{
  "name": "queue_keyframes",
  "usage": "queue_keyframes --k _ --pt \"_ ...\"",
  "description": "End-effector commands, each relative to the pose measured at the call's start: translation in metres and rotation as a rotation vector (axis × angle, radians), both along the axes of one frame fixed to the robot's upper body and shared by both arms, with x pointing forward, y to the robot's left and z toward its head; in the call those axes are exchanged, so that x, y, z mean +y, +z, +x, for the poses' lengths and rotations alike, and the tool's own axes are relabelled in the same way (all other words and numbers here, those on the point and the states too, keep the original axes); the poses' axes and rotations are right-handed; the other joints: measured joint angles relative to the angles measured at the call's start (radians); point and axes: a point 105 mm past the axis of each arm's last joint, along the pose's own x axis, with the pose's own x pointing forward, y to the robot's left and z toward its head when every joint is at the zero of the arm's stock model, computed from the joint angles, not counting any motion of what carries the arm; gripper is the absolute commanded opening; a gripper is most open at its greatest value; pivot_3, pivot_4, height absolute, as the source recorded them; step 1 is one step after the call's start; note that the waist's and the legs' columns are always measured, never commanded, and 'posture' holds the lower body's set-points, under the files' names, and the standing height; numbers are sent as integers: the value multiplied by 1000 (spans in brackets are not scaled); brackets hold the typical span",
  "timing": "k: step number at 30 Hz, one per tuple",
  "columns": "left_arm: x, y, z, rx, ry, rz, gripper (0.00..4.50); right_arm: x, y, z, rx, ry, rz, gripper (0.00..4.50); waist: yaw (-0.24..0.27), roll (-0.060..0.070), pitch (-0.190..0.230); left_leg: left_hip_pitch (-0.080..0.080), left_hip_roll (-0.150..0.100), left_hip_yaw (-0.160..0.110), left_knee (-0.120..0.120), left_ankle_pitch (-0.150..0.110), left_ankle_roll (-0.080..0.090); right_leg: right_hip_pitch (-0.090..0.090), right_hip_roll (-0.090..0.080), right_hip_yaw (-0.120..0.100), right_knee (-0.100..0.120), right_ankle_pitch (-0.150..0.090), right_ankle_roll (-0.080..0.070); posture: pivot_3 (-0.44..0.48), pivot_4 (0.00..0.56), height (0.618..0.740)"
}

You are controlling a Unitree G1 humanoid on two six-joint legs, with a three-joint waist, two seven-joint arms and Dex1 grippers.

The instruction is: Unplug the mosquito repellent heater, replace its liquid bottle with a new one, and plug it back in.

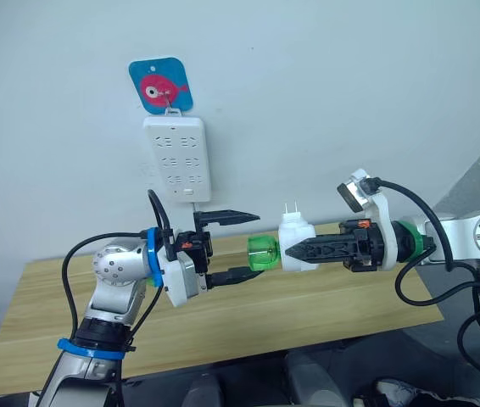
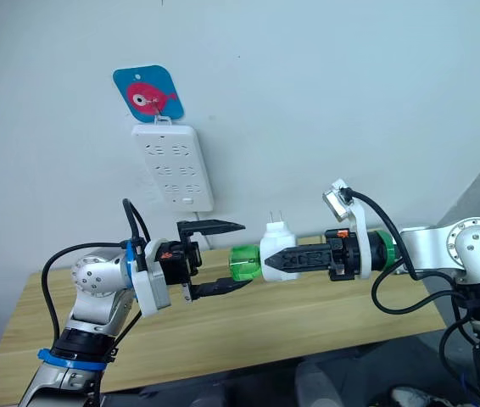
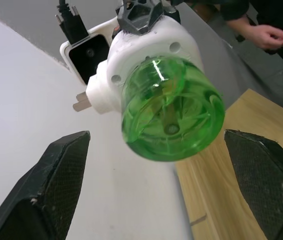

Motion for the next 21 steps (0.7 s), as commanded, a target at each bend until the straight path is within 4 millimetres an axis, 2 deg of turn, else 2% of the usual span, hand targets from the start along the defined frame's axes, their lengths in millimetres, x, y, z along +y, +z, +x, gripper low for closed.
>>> queue_keyframes --k 1,4,7,12,13,17,21 --pt "-5 8 -3 -50 -15 -24 4500 -1 13 0 -35 -7 53 3007 -1 0 0 0 0 0 0 0 0 0 0 0 0 0 0 -184 88 734" --pt "-8 11 -4 -51 -25 -36 4500 0 13 0 -34 -10 54 3007 -2 0 0 0 0 0 0 0 0 0 0 0 0 0 0 -184 88 734" --pt "-11 14 -6 -52 -34 -49 3919 0 12 1 -33 -13 53 3007 -2 0 0 0 0 0 1 0 0 0 0 0 0 0 0 -184 88 734" --pt "-13 13 -9 -34 -41 -50 2368 0 12 1 -33 -18 51 3007 -3 0 0 0 0 0 0 0 0 0 0 0 0 0 0 -186 91 734" --pt "-13 13 -9 -31 -41 -50 2224 0 12 1 -34 -19 51 3007 -3 0 -1 0 0 -1 0 0 0 0 0 0 0 0 0 -186 91 734" --pt "-13 14 -9 -3 -43 -48 2227 -1 12 2 -36 -23 44 3007 -3 0 0 0 0 -1 1 0 0 0 0 -1 1 0 0 -187 95 734" --pt "-8 0 -10 386 -68 32 2227 -2 13 1 -50 -23 24 3007 -6 0 0 0 0 -1 0 0 0 0 0 -1 1 0 0 -188 99 734"
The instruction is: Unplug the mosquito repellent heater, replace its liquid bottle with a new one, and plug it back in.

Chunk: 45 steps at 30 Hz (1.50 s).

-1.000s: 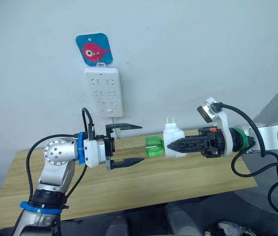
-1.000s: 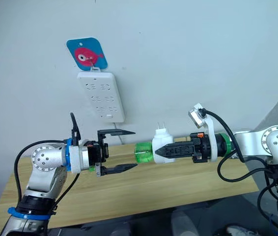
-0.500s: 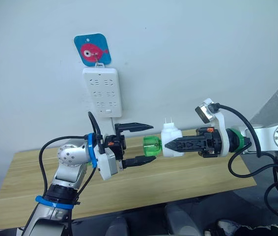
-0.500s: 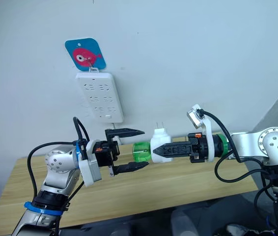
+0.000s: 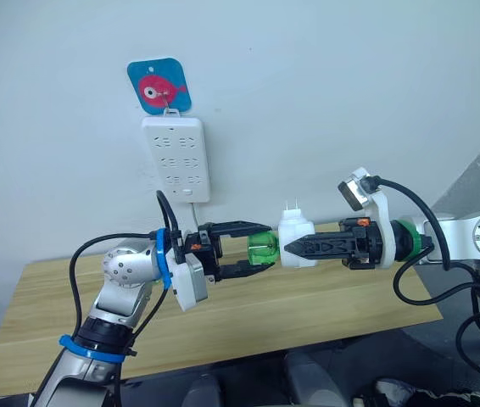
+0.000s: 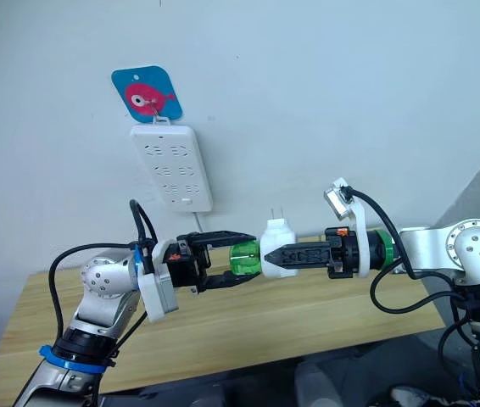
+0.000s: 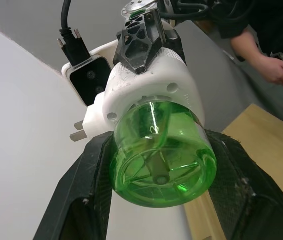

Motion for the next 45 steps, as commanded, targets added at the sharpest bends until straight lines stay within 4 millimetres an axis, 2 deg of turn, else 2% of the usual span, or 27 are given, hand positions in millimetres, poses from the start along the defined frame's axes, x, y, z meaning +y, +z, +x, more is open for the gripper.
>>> queue_keyframes --k 1,4,7,10,14,17,20,24,26,29,35,40,45 --pt "7 -8 -1 387 -9 67 2227 -2 14 -2 -48 4 19 3007 -2 0 0 0 0 0 0 0 0 0 0 0 0 0 0 -188 99 734" --pt "19 -19 10 879 86 133 2227 -2 17 -3 -63 15 5 3007 -4 -1 1 0 0 -1 0 0 0 0 0 -1 0 -1 2 -177 102 734" --pt "22 -15 7 1244 70 168 2227 -2 20 -3 -70 28 4 3007 -5 -1 1 0 0 -2 0 0 0 0 1 -2 1 -1 2 -175 104 734" --pt "20 -5 7 1401 33 174 2227 -1 21 -6 -71 59 -7 3007 -3 -1 2 1 0 -2 0 0 0 1 1 -2 0 -1 2 -172 107 734" --pt "19 3 10 1386 35 150 2227 -1 21 -7 -70 71 -9 3007 -3 -1 2 1 0 -1 -1 0 0 0 2 -2 0 -2 2 -172 107 734" --pt "22 3 11 1350 38 145 2227 0 21 -7 -68 71 -8 3007 0 -1 2 -1 1 -1 -1 0 0 -2 2 -2 0 -2 2 -169 110 734" --pt "23 4 10 1271 36 149 3224 -1 22 -7 -65 70 -4 3007 2 0 2 -1 1 -1 -1 0 0 -2 2 -1 0 -2 2 -169 110 734" --pt "25 12 15 1028 51 81 4439 -4 23 -4 -60 58 5 3007 5 0 2 -1 1 0 -1 0 0 -3 1 0 0 -1 2 -169 110 734" --pt "27 12 13 896 45 87 4500 -5 23 -3 -54 50 9 3007 6 0 2 -1 1 0 -1 0 0 -3 1 0 0 -1 2 -170 112 734" --pt "31 9 11 538 72 94 4500 -8 21 0 -40 26 16 3007 7 0 2 -1 1 1 -1 0 0 -4 1 1 0 0 0 -170 112 734" --pt "30 7 2 140 34 48 4500 -8 20 5 -29 3 24 3007 21 0 2 -3 0 2 0 0 0 -4 1 1 0 2 -4 -166 108 734" --pt "21 16 12 -53 77 -16 4500 -7 20 7 -29 -3 29 3007 28 0 2 -3 0 2 1 0 0 -4 1 2 0 2 -3 -167 107 734" --pt "8 16 12 -133 66 -42 4500 -5 20 8 -33 -8 33 3007 25 0 2 -3 0 2 1 0 0 -4 1 2 0 3 -2 -172 104 734"
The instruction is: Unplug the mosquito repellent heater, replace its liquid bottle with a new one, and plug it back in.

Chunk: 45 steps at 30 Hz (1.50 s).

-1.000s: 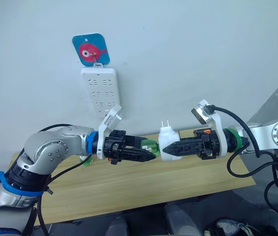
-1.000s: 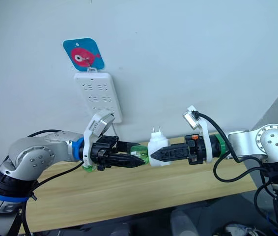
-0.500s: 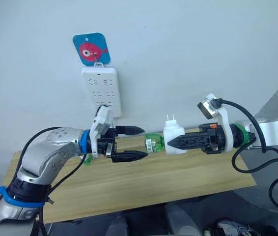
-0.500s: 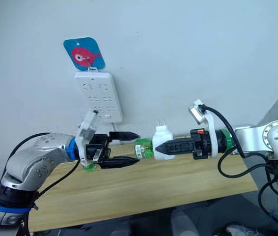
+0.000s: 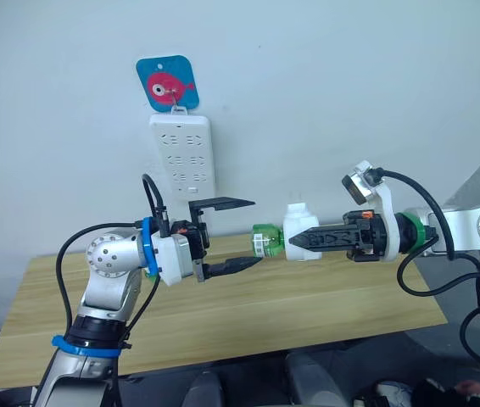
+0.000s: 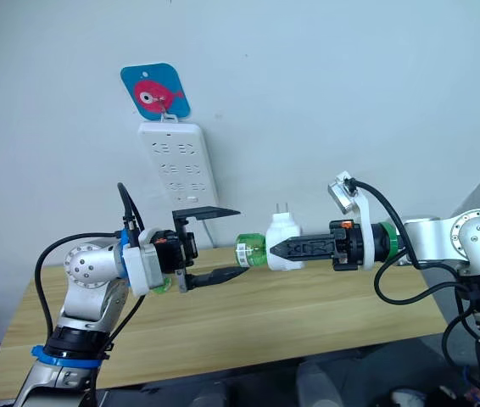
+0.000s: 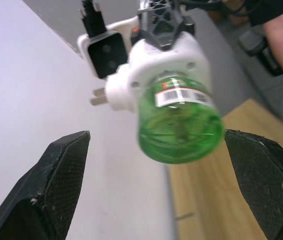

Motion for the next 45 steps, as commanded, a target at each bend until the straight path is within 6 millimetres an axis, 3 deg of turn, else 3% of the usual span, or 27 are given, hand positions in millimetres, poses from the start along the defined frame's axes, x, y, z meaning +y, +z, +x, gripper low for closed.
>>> queue_keyframes --k 1,5,8,11,14,18,20,22,25,27,32,35,41,45 --pt "-8 4 -4 -79 -15 -16 4500 1 14 -1 -43 3 42 3007 -3 0 0 0 0 0 0 0 0 0 0 0 0 0 0 -172 104 734" --pt "-12 1 -7 -83 -33 -15 4500 1 14 -1 -45 2 43 3007 -3 0 0 0 0 -1 0 0 0 0 0 -1 0 0 0 -173 104 734" --pt "-12 -1 -8 -76 -43 -13 3967 1 14 -1 -46 1 43 3007 -3 0 0 0 0 -1 0 0 0 0 0 -1 1 0 0 -173 104 734" --pt "-13 -2 -10 -66 -52 -5 2969 2 14 -2 -47 2 43 3007 -4 0 0 0 0 -1 0 0 0 0 0 -1 1 0 0 -175 102 734" --pt "-11 -3 -9 -59 -50 1 2250 2 14 -2 -48 2 43 3007 -5 0 0 0 0 -1 0 0 0 0 0 -1 1 0 0 -176 101 734" --pt "-10 -3 -11 -12 -75 27 2251 2 13 -3 -50 4 41 3007 -6 0 0 0 0 -1 0 0 0 0 0 -1 1 0 0 -176 99 734" --pt "-9 -7 -14 101 -111 74 2251 2 14 -4 -53 6 39 3007 -8 0 0 0 0 -1 0 0 0 0 0 -1 1 0 0 -176 99 734" --pt "-7 -13 -15 298 -127 103 2251 2 14 -4 -58 11 32 3007 -15 0 0 0 0 -2 0 0 0 0 0 -1 1 0 0 -176 99 734" --pt "2 -12 2 792 -29 74 2251 3 16 -6 -94 28 6 3007 -23 0 0 -1 0 -3 0 0 0 0 0 -2 1 0 0 -176 99 734" --pt "9 -14 3 1112 -16 125 2251 4 21 -5 -130 36 3 3007 -25 0 0 -2 0 -5 2 0 0 0 0 -4 2 -3 4 -166 99 734" --pt "10 2 1 1553 -61 137 2251 6 24 -10 -171 83 -15 3007 -28 0 0 -1 0 -5 1 0 0 0 1 -5 2 -3 5 -165 100 734" --pt "8 11 4 1641 -81 115 2251 7 24 -12 -174 103 -14 3007 -28 0 0 -2 0 -5 1 0 0 -1 1 -5 1 -3 5 -166 98 734" --pt "7 7 18 1522 4 69 2251 7 24 -13 -177 107 -12 3007 -25 0 0 -2 0 -5 0 0 0 -2 1 -4 1 -2 4 -166 98 734" --pt "3 15 15 1388 -31 46 3561 7 24 -13 -175 105 -12 3007 -24 0 0 -1 0 -4 0 0 0 -2 1 -3 2 -2 3 -166 98 734"
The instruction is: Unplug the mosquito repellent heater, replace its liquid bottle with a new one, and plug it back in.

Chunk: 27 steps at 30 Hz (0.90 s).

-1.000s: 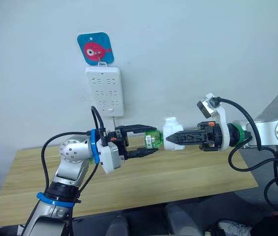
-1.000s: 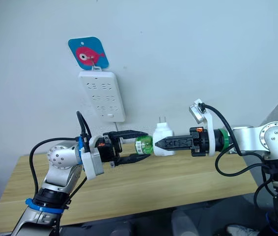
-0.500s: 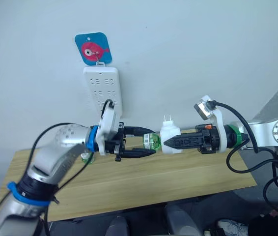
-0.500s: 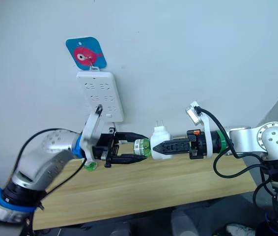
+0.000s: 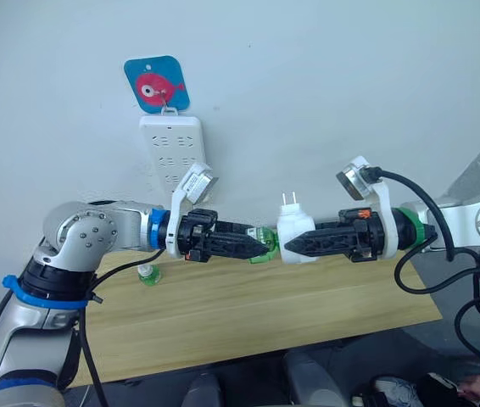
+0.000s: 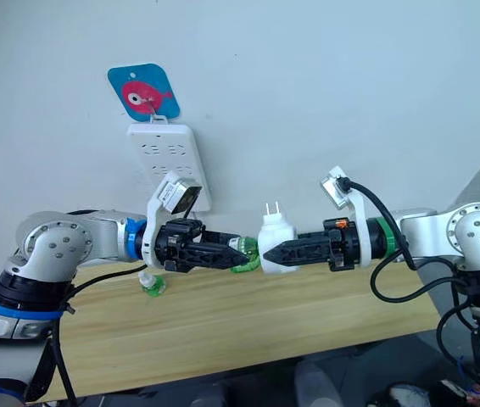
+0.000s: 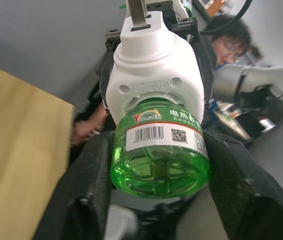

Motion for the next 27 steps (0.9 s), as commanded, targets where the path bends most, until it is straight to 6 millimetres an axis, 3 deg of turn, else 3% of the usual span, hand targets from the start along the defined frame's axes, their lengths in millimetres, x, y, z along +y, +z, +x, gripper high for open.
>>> queue_keyframes --k 1,3,9,23,27 --pt "8 9 12 -147 101 -13 3872 2 17 -9 -50 52 47 3007 1 0 0 0 0 0 0 0 0 0 0 0 0 0 0 -166 98 734" --pt "13 13 11 -196 100 -34 4481 1 17 -8 -48 48 47 3007 1 0 0 0 0 1 0 0 0 0 0 0 0 0 0 -166 98 734" --pt "20 18 -3 -316 42 -24 4500 -1 17 -6 -41 33 48 3007 0 0 0 0 0 1 0 0 0 0 0 0 0 0 0 -169 103 734" --pt "21 4 -15 -1087 15 -54 4500 -4 19 3 -33 -7 63 3007 6 0 0 -1 0 2 0 0 0 0 0 1 -1 2 -4 -165 101 734" --pt "15 3 -15 -1225 62 -108 4500 -3 20 4 -33 -9 67 3007 8 0 0 -1 0 2 1 0 0 0 -1 1 -1 3 -4 -165 101 734"
